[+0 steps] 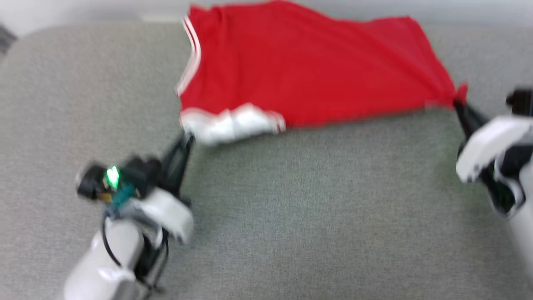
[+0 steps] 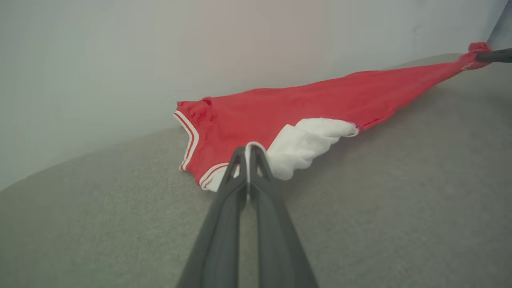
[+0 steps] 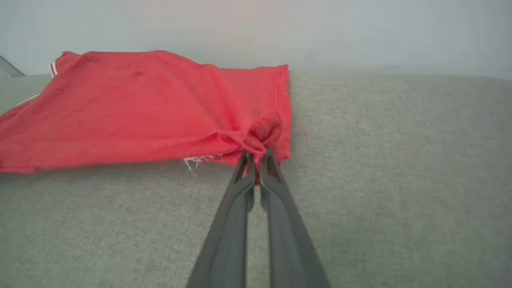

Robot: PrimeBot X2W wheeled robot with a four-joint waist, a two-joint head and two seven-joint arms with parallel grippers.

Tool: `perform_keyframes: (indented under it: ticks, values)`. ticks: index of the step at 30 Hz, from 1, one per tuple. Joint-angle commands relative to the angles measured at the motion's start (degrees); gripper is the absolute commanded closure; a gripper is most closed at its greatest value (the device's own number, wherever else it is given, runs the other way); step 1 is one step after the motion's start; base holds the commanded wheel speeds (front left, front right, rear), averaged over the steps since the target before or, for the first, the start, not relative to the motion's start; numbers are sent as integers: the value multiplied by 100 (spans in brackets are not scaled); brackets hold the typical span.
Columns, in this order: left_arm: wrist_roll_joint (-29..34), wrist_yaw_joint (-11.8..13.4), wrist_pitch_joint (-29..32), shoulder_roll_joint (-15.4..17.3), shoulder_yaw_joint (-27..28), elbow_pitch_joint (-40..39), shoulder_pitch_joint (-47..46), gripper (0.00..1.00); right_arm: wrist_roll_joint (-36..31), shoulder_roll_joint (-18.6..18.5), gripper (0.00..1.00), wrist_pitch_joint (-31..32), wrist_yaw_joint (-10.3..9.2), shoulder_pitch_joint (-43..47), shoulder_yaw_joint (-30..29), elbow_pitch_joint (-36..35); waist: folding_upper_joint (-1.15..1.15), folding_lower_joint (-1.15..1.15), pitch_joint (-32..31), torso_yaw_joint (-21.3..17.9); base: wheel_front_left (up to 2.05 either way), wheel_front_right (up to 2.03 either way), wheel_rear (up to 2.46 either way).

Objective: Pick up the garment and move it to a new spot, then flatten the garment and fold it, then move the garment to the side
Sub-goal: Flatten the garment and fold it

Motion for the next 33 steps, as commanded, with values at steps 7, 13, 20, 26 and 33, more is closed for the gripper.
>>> perform_keyframes:
  ticks: [7,13,20,26,33]
  values:
    - [-129,54,387,302,-343,-486,1325,100,776,-287,100,182,-4,1363,111,-390,0,2,-911,13,0,0,0]
    - [-270,47,806,666,-485,-1061,2028,100,1199,-506,100,513,-4,2299,136,-927,0,2,-1261,39,0,0,0]
    - [-522,57,1263,1142,-556,-1769,2783,100,1515,-746,100,1148,-3,3332,-19,-1688,0,2,-1473,22,0,0,0]
    - [-650,50,1594,1458,-650,-2212,3248,100,1516,-895,100,1599,-4,3897,-296,-2179,0,2,-1528,-7,0,0,0]
    - [-984,-119,2044,1762,-790,-2649,3621,100,1492,-1014,100,2348,-4,4565,-761,-2904,0,2,-1465,-59,0,0,0]
